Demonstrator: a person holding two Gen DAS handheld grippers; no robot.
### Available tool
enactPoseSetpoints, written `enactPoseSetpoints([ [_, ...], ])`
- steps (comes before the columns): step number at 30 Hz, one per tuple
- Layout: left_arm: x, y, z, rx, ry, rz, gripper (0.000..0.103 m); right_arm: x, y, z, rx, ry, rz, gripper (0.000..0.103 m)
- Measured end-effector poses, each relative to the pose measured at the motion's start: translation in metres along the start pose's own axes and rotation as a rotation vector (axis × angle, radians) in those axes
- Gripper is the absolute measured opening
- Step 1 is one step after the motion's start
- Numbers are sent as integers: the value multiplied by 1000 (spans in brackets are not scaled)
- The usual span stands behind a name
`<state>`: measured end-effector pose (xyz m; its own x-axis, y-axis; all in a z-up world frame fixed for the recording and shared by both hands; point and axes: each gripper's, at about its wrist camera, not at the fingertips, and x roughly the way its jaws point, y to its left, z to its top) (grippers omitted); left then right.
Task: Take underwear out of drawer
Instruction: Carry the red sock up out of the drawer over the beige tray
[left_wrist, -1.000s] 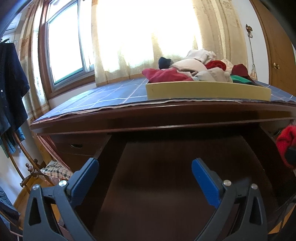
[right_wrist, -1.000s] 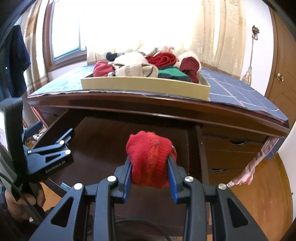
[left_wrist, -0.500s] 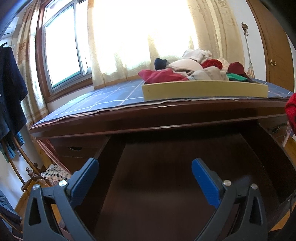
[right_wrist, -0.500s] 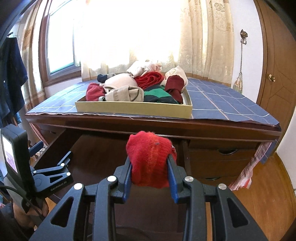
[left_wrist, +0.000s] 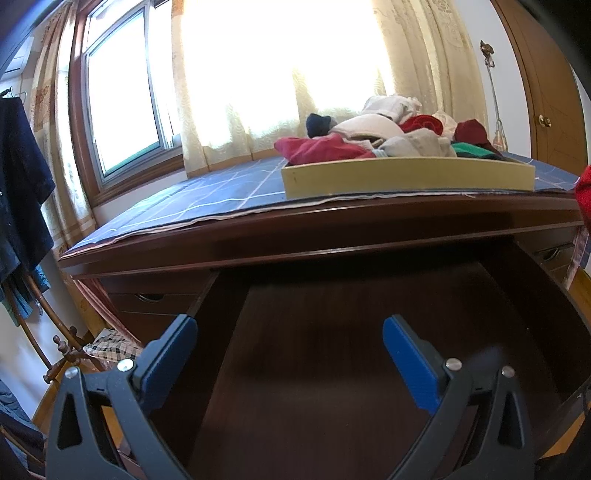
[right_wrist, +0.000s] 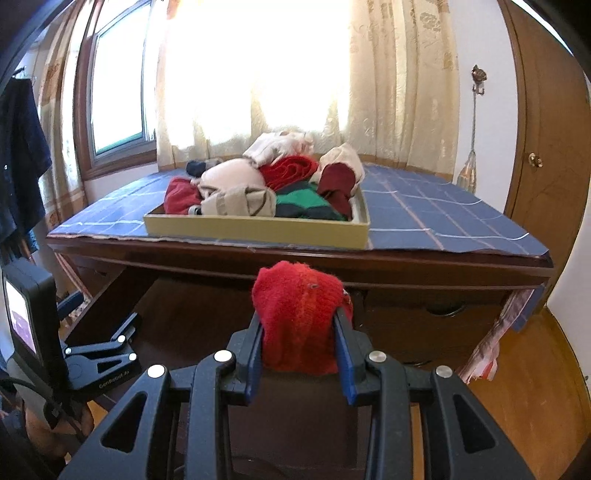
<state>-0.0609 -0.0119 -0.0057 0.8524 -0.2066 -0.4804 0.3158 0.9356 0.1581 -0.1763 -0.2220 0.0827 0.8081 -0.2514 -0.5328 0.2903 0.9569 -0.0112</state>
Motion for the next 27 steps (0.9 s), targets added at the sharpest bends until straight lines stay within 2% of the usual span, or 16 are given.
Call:
enactPoseSetpoints([
  [5, 1, 0, 1, 1, 0, 0, 102, -2, -13, 30, 11, -67, -26, 36],
  [12, 1, -1, 1, 4, -3, 1, 102, 1, -26, 74, -8, -159, -112, 36],
  [21, 1, -1, 1, 5, -2, 0, 102, 3, -18, 102, -35, -193, -108, 36],
  [27, 1, 0, 0, 1, -1, -3, 102, -24, -12, 107, -58, -241, -86, 36],
])
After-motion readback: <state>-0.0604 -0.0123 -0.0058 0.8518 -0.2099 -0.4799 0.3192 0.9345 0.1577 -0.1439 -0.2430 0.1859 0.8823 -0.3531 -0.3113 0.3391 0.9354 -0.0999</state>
